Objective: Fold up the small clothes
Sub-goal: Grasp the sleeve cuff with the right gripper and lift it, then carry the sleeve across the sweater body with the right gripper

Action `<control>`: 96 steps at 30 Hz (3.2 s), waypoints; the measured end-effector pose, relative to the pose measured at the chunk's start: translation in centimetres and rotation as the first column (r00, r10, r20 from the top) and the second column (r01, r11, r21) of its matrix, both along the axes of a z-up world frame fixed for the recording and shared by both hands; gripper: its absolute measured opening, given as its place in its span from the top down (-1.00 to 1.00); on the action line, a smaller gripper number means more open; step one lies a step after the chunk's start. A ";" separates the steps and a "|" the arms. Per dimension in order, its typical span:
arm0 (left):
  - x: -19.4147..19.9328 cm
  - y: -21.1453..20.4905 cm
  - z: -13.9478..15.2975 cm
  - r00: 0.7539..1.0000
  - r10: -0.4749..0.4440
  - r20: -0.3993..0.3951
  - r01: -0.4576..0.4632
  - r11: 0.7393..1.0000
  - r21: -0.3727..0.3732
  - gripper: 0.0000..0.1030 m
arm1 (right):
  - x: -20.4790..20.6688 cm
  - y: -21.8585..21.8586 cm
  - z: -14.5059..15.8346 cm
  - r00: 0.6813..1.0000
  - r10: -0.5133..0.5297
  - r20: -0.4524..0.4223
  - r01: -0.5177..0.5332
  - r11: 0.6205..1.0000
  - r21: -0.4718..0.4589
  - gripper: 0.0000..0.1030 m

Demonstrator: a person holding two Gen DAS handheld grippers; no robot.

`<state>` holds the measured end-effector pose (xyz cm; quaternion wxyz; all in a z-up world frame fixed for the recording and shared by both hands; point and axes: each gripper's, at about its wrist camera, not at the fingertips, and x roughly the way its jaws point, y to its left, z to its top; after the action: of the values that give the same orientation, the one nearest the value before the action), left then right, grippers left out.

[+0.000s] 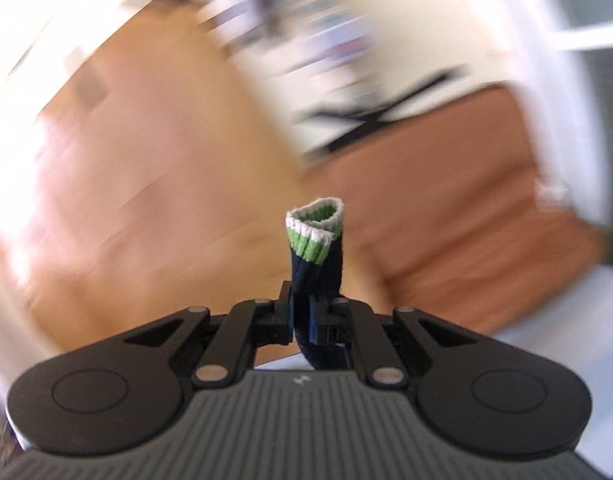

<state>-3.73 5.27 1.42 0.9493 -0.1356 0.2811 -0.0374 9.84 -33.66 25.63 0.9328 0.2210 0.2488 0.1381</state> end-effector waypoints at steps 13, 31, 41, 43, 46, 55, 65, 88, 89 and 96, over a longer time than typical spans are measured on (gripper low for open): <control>0.2 4.2 -2.9 0.997 0.052 -0.060 -0.059 0.991 -0.123 -0.23 | 2.9 19.6 -12.5 0.811 0.459 -0.364 -0.493 0.870 -0.001 0.44; -2.1 5.3 -1.9 0.997 0.079 -0.019 -0.081 0.982 -0.171 -0.32 | -0.1 -1.0 -11.0 0.917 -0.163 -0.364 0.123 0.984 -0.130 0.79; -10.6 7.9 -0.2 0.989 0.136 0.050 -0.123 0.970 -0.210 -0.41 | -7.3 31.2 -4.6 0.609 0.762 -0.219 -0.793 0.576 -0.200 0.41; -11.7 8.1 -0.4 0.989 0.137 0.051 -0.125 0.973 -0.196 -0.41 | -9.8 37.5 -5.6 0.467 0.851 -0.241 -0.878 0.416 -0.237 0.39; -12.9 8.2 -0.7 0.992 0.121 0.044 -0.111 0.977 -0.182 -0.41 | -11.3 45.7 -8.3 0.332 0.894 -0.300 -0.925 0.245 -0.292 0.33; -14.6 10.5 -0.6 0.988 0.146 0.040 -0.137 0.974 -0.180 -0.37 | -10.7 53.0 -12.2 0.379 0.863 -0.333 -0.883 0.229 -0.410 0.77; -9.1 10.3 2.3 0.987 0.141 0.083 -0.130 0.984 -0.125 -0.13 | 3.1 34.0 2.2 0.759 0.651 0.015 -0.645 0.754 -0.121 0.77; 17.8 2.0 -0.6 0.980 0.105 -0.170 -0.104 0.994 0.011 0.74 | 4.3 -3.6 -15.5 0.976 0.025 -0.217 0.048 0.944 0.326 0.76; 17.4 1.6 -0.7 0.981 0.114 -0.154 -0.111 0.993 0.028 0.75 | 4.5 -3.5 -15.8 0.969 0.013 -0.246 0.059 0.957 0.283 0.74; 15.5 -0.8 -0.4 0.983 0.153 -0.104 -0.129 0.969 0.210 0.48 | 3.2 -4.2 -17.0 0.948 -0.065 -0.312 0.109 0.986 0.124 0.59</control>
<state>11.81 4.47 1.00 0.9400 -0.0599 0.3292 0.0673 13.02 -37.83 8.61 0.8702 0.3153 0.3704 0.0777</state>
